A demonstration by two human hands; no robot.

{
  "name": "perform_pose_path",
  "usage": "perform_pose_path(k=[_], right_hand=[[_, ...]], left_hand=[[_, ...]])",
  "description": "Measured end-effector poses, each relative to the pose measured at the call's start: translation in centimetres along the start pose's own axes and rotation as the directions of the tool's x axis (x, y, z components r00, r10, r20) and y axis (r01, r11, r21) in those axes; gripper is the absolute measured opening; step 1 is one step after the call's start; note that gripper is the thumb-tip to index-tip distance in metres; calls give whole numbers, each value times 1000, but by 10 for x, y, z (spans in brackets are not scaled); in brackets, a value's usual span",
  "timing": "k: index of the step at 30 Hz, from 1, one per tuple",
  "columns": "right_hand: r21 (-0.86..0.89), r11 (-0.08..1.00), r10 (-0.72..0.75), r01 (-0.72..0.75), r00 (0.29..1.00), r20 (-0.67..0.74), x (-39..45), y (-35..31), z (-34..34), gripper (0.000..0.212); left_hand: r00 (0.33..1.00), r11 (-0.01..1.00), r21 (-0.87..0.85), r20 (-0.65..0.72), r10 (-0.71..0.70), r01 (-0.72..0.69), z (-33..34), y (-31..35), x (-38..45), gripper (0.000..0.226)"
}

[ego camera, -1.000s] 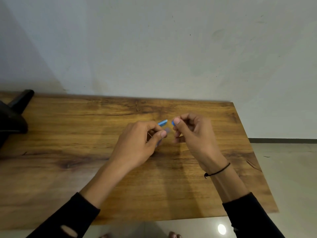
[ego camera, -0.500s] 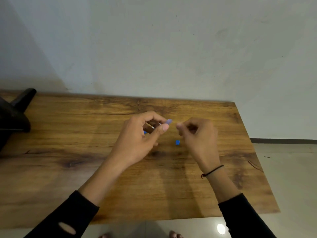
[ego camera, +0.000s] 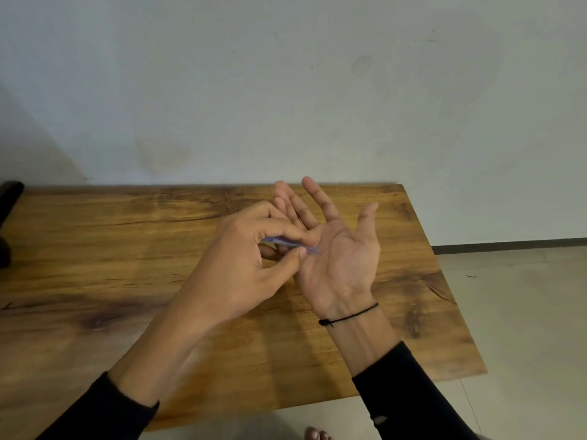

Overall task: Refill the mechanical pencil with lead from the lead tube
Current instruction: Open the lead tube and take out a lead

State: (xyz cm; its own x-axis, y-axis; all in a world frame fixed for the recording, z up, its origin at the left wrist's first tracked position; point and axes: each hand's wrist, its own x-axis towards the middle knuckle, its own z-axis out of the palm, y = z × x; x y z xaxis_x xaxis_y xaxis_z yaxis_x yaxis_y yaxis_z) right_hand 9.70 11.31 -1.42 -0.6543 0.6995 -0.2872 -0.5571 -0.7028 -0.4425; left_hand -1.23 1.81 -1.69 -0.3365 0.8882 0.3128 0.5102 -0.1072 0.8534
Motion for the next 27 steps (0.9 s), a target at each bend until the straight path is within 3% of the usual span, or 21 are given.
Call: perform_pose_path(k=[15,27], right_hand=[[12,999,-49,49,999,-4,2,-5,1,99],[53,997,-53,48,993,105,2,-12,1,103]], left_hand=[[1000,998,56,2,16,-17,-8,9,0,21],[998,997,-62,43,-41,44,-8,7,-3,17]])
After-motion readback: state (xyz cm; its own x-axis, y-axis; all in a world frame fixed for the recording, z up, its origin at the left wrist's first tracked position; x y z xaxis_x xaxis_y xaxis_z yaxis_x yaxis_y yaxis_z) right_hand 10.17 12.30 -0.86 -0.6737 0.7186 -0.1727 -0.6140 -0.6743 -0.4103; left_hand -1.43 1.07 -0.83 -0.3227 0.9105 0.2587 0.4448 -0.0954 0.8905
